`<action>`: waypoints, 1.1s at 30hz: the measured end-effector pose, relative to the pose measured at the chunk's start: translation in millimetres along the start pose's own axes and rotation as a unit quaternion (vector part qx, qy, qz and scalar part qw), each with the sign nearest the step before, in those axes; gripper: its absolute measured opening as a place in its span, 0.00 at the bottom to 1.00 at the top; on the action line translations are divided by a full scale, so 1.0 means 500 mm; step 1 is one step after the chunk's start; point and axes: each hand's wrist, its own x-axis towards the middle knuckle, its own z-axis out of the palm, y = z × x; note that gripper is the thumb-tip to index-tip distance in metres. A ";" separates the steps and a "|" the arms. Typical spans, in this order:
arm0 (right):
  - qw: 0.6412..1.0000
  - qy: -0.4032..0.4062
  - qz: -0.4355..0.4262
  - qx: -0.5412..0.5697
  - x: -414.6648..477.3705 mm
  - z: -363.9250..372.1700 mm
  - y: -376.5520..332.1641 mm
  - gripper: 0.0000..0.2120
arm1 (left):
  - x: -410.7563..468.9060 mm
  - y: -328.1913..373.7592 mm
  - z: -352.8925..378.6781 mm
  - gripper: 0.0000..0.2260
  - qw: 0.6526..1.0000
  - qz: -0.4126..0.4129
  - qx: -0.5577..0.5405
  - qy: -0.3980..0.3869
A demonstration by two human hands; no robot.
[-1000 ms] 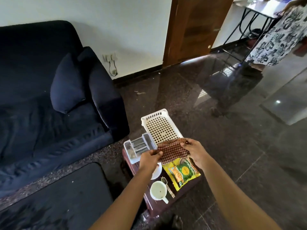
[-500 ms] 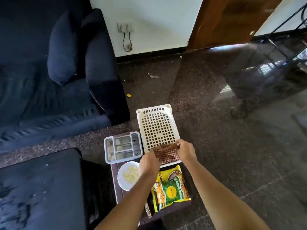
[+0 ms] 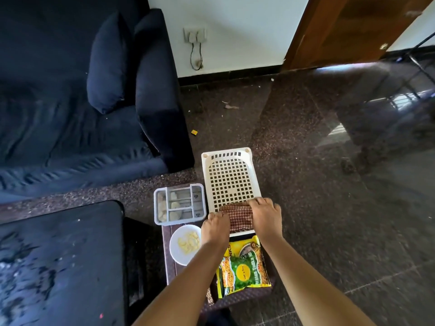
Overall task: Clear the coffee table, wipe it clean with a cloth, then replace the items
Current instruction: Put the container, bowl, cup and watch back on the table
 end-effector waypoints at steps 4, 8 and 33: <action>0.993 -0.003 -0.011 0.120 -0.023 -0.030 -0.051 0.07 | -0.052 -0.039 -0.041 0.07 0.994 0.015 -0.078 0.072; 0.975 -0.107 -0.073 0.179 -0.049 -0.026 -0.128 0.17 | -0.072 -0.144 -0.075 0.10 0.965 0.033 -0.113 0.235; 0.990 -0.076 0.074 0.097 -0.105 -0.014 -0.297 0.07 | -0.074 -0.435 -0.171 0.51 0.988 0.069 -0.078 0.118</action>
